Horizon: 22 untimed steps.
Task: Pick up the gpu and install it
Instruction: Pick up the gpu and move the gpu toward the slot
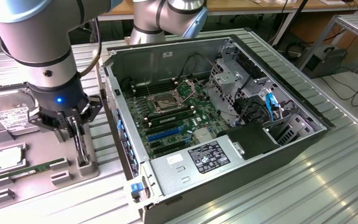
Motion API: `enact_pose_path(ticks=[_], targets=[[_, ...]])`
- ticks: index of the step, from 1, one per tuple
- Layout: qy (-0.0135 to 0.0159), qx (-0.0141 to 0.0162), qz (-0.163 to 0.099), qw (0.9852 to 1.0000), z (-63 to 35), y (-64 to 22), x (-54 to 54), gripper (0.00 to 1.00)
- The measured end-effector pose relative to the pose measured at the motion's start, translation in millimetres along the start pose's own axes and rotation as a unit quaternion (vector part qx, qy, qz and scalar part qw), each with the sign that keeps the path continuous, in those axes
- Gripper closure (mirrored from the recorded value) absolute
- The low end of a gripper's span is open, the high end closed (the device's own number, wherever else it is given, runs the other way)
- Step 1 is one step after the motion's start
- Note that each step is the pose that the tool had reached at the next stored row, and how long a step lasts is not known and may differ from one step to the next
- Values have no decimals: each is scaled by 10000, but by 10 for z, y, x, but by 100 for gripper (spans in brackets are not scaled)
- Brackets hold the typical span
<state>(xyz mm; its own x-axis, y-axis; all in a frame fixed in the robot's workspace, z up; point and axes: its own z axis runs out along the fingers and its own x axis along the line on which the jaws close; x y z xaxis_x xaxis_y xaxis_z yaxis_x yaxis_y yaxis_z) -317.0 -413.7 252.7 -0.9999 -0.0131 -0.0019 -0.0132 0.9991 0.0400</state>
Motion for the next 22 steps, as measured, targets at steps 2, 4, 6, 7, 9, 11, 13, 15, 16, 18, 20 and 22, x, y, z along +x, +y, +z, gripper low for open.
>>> enact_pose_path(ticks=[2, 4, 6, 7, 9, 11, 13, 15, 16, 18, 20, 22], targets=[[1, -1, -11, 10000, -48, 2, 0, 74], [1, -4, -20, 10000, -151, 6, 0, 74], [2, -7, -28, 10000, -283, 11, -1, 74], [1, -9, -32, 10000, -335, 13, -1, 74], [1, -15, -39, 10000, -449, 17, -2, 74], [2, -17, -46, 10000, -536, 19, -4, 74], [2, -21, -56, 10000, -643, 21, -9, 74], [3, -25, -68, 10000, -733, 21, -15, 74], [3, -29, -77, 10000, -786, 21, -20, 74], [4, -38, -94, 9999, -884, 18, -31, 74], [4, -48, -114, 9999, -973, 13, -41, 74], [5, -63, -139, 9999, -1069, 5, -54, 74]])
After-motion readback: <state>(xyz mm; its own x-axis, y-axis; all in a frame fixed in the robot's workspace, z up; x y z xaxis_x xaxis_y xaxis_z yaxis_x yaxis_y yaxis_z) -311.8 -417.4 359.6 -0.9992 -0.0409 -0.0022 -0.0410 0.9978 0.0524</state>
